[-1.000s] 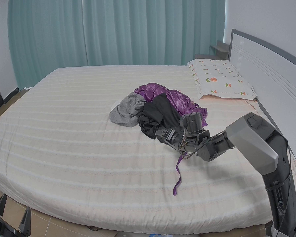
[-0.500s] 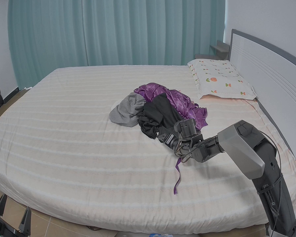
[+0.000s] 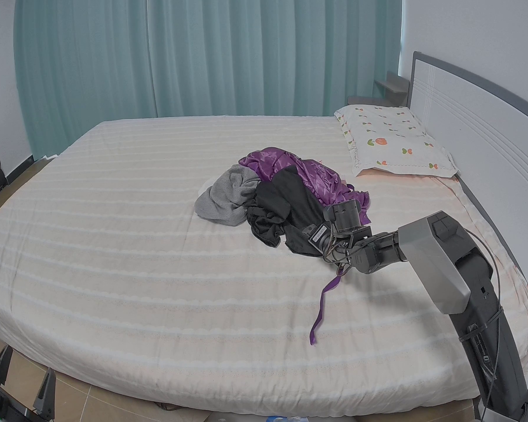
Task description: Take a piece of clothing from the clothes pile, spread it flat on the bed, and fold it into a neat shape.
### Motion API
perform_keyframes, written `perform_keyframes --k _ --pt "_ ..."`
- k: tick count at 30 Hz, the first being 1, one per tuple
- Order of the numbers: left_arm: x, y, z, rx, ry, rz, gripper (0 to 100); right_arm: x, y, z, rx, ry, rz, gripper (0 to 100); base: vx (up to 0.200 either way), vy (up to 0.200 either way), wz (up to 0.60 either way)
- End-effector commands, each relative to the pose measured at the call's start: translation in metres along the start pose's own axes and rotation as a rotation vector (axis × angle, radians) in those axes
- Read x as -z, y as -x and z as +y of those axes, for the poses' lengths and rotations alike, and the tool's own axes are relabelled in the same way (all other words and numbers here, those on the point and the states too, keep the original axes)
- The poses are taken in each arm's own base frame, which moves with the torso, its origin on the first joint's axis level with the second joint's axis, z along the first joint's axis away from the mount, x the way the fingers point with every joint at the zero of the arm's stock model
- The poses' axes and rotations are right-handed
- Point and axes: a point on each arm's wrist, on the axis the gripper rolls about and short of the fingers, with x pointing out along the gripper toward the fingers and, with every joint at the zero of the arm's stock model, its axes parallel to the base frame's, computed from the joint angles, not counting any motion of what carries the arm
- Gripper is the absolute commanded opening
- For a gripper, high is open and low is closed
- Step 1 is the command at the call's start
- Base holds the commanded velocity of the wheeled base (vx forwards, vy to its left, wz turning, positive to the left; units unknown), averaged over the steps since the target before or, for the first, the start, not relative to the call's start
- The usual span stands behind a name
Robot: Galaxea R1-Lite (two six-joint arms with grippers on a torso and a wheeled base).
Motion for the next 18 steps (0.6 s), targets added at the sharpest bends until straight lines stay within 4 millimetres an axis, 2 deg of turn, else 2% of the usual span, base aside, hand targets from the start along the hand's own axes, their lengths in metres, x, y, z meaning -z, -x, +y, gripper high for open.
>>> perform_keyframes --k 1,7,12,14,17,18 --pt "0.005 0.0 0.0 0.0 0.0 -0.001 100 0.007 -0.014 -0.003 0.035 0.006 -0.004 0 0.0 0.0 0.0" --pt "0.005 0.0 0.0 0.0 0.0 -0.001 100 0.012 -0.014 -0.006 0.056 0.012 0.017 0 0.0 0.0 0.0" --pt "0.005 0.0 0.0 0.0 0.0 -0.001 100 0.008 -0.009 0.002 0.039 -0.023 0.007 0 0.0 0.0 0.0" --pt "0.005 0.0 0.0 0.0 0.0 -0.001 100 0.003 0.003 0.016 0.012 -0.06 0.005 0 0.0 0.0 0.0" --pt "0.005 0.0 0.0 -0.002 0.0 -0.001 100 0.005 0.012 0.018 0.017 -0.063 0.026 0 0.0 0.0 0.0" --pt "0.005 0.0 0.0 0.0 0.0 -0.001 100 0.009 0.028 0.022 0.013 -0.052 0.059 0 0.0 0.0 0.0"
